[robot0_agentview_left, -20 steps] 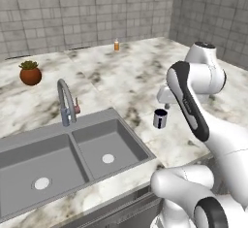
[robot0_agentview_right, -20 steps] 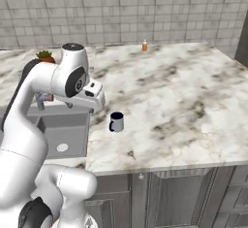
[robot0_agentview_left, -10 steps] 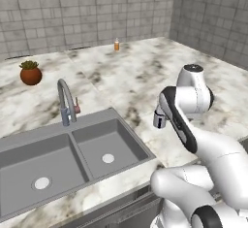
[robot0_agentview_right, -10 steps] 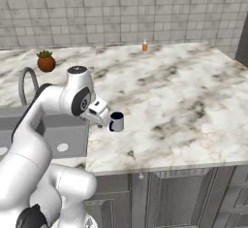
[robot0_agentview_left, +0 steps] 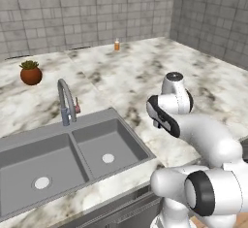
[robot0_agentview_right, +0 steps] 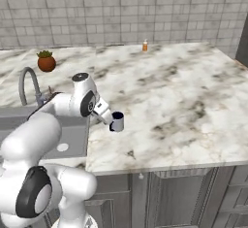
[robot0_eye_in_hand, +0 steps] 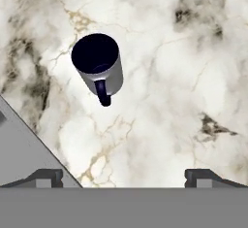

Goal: Move the mug from next to the sink to the open cabinet. Then, move the bowl with the apple to the fridge to clear the area for faucet cleaning.

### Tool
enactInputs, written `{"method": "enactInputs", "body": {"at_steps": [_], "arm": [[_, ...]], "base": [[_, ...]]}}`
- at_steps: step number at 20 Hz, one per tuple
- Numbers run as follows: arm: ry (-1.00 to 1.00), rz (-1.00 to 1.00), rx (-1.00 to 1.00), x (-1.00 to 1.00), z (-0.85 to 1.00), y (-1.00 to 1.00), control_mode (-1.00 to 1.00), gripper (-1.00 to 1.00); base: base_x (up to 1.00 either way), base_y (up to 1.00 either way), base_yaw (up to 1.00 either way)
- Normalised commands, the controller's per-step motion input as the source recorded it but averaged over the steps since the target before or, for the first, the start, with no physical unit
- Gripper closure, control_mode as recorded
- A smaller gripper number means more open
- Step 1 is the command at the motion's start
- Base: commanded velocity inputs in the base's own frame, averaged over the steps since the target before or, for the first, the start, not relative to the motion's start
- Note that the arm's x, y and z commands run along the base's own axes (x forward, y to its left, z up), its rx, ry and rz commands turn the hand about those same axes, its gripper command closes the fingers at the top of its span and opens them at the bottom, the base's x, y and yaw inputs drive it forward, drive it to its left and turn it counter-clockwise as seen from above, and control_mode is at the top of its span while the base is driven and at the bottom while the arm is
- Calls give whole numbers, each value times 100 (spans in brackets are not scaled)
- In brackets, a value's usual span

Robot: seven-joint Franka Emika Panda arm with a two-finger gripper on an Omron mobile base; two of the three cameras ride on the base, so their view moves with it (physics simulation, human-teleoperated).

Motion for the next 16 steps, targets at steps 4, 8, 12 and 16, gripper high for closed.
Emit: {"method": "enactInputs", "body": {"at_steps": [4,8,12,16], "arm": [[2,-4,-6,53,-36,0,-100,-100],[0,0,-5,17,-62,0,-100,-100],[0,0,-2,11,-57,0,-100,-100],[0,0,-1,13,-44,0,-100,-100]], "base": [[0,0,0],[0,0,0],[0,0,0],[0,0,0]]}}
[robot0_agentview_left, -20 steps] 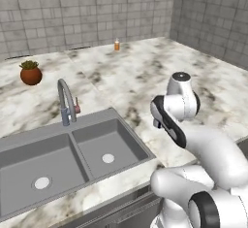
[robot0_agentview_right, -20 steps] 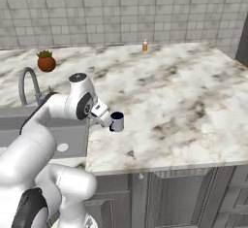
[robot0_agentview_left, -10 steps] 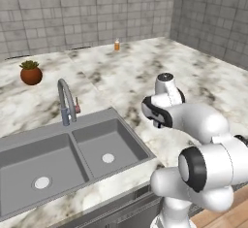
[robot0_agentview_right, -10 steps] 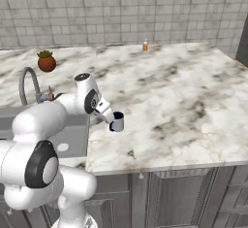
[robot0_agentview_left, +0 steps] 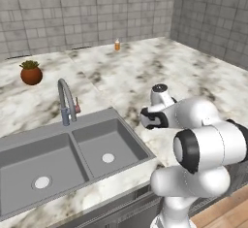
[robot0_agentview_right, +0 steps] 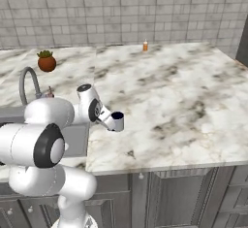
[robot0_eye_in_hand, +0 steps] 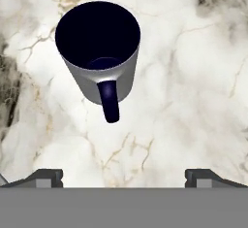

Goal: Move the mug from next to the sink to the open cabinet. Then, move the bowl with the apple to the fridge to clear the area for faucet cleaning.

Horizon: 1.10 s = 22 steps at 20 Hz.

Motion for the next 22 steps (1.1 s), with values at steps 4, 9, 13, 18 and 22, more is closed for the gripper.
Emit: {"method": "enactInputs", "body": {"at_steps": [4,9,13,18,22], "arm": [[-5,0,0,7,-21,-9,-100,-100],[0,0,0,20,-6,-8,-100,-100],[0,0,0,24,-10,-2,-100,-100],[0,0,0,34,-6,-4,-100,-100],[0,0,0,16,-10,-7,-100,-100]], "base": [[0,0,0],[0,0,0],[0,0,0],[0,0,0],[0,0,0]]}}
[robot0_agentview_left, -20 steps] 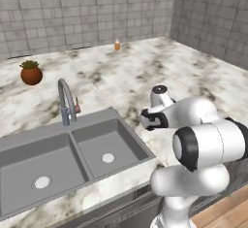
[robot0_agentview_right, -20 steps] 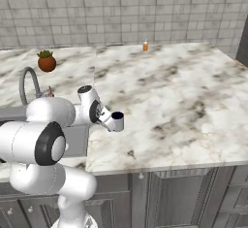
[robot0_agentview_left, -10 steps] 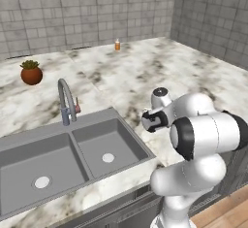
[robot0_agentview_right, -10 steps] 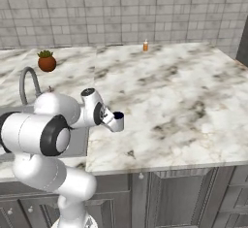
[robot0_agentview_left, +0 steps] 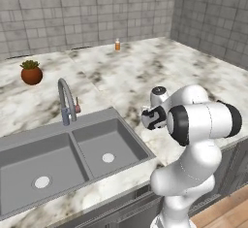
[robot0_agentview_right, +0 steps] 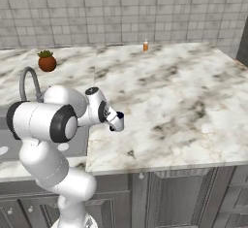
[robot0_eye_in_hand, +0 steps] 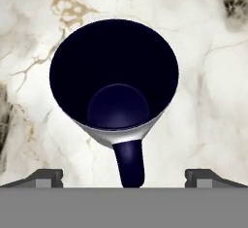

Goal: Move the mug from next to the sink to the open cabinet. Then, move the bowl with the apple to the fridge to clear the area for faucet cleaning.

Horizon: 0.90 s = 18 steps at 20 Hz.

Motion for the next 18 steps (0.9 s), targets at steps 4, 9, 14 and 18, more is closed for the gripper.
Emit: {"method": "enactInputs", "body": {"at_steps": [4,9,14,18], "arm": [[-1,0,0,7,-11,-12,-100,-100],[-3,0,-1,2,-11,-1,-100,-100],[-5,0,-2,0,-6,-2,-100,100],[0,0,0,0,0,0,-100,100]], "base": [[0,0,0],[0,0,0],[0,0,0],[0,0,0]]}}
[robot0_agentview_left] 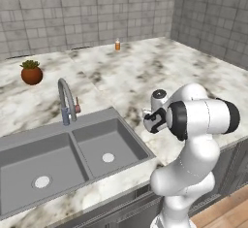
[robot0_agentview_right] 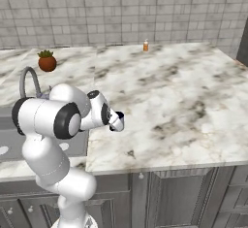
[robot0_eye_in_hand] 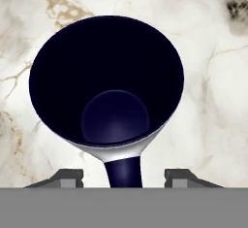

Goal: Move the mug from next to the sink to the open cabinet. Then, move the bowl with the apple to the fridge to clear the area for faucet cleaning.

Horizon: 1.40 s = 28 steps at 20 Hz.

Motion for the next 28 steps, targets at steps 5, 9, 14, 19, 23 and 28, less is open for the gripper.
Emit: {"method": "enactInputs", "body": {"at_steps": [5,9,14,19,23,28], "arm": [[0,0,0,0,0,0,-100,100],[-4,0,0,-2,27,0,-100,100],[-16,0,-1,-39,96,0,-100,100],[-27,-1,-3,-78,100,0,-100,100],[-22,0,-1,-88,100,0,-100,100],[-13,-4,0,-60,54,0,100,100]], "base": [[0,0,0],[0,0,0],[0,0,0],[0,0,0],[0,0,0],[-40,0,-17]]}}
